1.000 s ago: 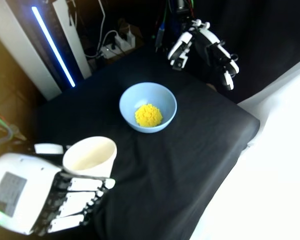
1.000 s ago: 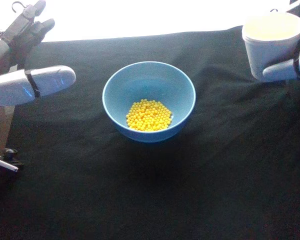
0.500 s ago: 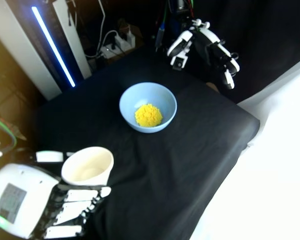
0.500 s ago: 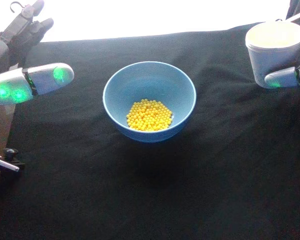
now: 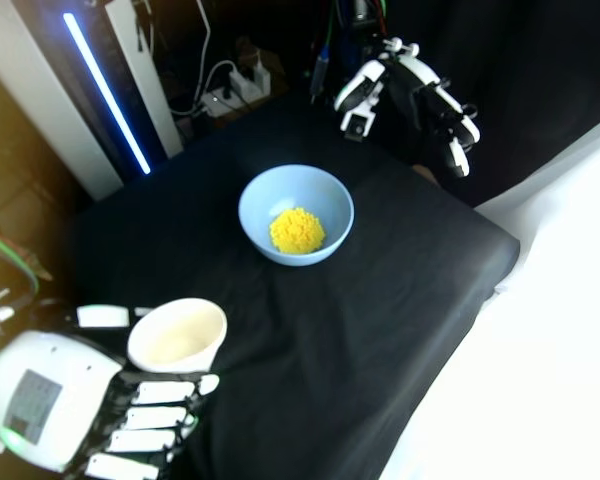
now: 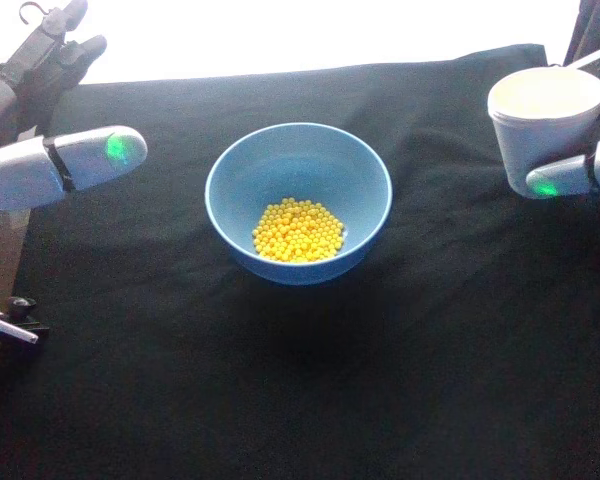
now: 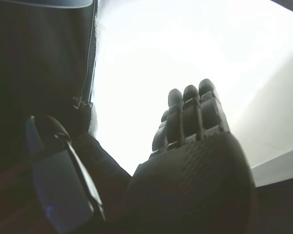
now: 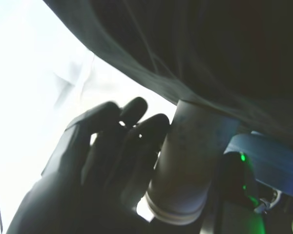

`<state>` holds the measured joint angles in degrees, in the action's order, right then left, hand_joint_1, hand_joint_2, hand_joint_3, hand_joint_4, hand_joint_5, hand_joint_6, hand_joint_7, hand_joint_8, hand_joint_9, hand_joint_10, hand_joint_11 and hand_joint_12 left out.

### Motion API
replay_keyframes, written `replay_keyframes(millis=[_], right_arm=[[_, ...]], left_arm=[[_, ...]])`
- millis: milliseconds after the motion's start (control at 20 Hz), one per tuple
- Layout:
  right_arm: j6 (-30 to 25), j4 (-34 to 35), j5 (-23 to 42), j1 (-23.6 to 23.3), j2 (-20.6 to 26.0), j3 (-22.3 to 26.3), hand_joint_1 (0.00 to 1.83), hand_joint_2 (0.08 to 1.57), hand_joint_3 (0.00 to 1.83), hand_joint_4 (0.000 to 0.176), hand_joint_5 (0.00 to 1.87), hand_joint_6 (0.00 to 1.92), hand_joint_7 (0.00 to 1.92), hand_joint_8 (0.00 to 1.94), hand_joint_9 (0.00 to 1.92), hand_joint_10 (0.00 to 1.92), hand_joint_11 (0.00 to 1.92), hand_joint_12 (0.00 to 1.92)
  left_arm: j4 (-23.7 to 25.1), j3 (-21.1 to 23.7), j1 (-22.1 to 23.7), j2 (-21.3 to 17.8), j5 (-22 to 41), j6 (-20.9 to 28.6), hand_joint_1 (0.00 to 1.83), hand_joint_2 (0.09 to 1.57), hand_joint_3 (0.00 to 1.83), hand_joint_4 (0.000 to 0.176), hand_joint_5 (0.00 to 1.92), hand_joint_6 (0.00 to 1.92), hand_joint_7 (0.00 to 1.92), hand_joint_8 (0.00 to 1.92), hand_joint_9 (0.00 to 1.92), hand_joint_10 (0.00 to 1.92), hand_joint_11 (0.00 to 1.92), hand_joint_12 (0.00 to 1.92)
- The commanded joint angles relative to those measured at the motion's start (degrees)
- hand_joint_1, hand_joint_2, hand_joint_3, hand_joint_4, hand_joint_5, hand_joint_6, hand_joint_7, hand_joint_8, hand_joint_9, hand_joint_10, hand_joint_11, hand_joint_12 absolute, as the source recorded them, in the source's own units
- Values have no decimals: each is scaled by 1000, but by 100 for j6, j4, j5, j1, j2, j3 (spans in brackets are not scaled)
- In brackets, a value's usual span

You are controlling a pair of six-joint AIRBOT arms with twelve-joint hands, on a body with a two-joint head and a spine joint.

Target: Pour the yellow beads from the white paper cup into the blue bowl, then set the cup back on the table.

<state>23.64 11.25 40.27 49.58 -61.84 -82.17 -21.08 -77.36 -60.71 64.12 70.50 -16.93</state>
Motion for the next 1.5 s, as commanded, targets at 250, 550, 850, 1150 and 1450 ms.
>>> replay_keyframes(millis=[250, 550, 850, 1150, 1450], right_arm=[[-38, 233, 680, 64, -50, -79, 1192, 1098, 0, 0, 1051, 867, 489, 462, 406, 87, 19, 1001], [-38, 288, 681, 139, -93, -105, 1189, 1058, 0, 0, 1106, 760, 767, 6, 493, 5, 0, 681], [-38, 417, 710, 309, -112, -108, 1192, 1049, 0, 0, 1130, 720, 682, 2, 378, 9, 0, 478], [-38, 456, 729, 362, -96, -97, 1298, 940, 0, 0, 817, 85, 368, 0, 145, 2, 5, 4], [-38, 452, 789, 385, -53, -30, 1162, 670, 0, 175, 31, 0, 2, 0, 0, 0, 0, 0]], left_arm=[[-31, -10, 16, 49, 594, 59, 673, 691, 0, 62, 8, 3, 275, 4, 207, 5, 151, 9], [-30, -17, 7, 56, 594, 59, 687, 696, 0, 42, 0, 0, 270, 1, 209, 4, 157, 13], [-27, -25, 4, 71, 591, 59, 689, 687, 0, 50, 14, 5, 281, 6, 216, 5, 156, 13], [-26, -27, 3, 75, 588, 62, 691, 698, 1, 44, 2, 1, 277, 2, 208, 0, 144, 8], [-27, -26, -7, 78, 590, 70, 705, 693, 0, 53, 0, 0, 270, 0, 204, 0, 141, 8]])
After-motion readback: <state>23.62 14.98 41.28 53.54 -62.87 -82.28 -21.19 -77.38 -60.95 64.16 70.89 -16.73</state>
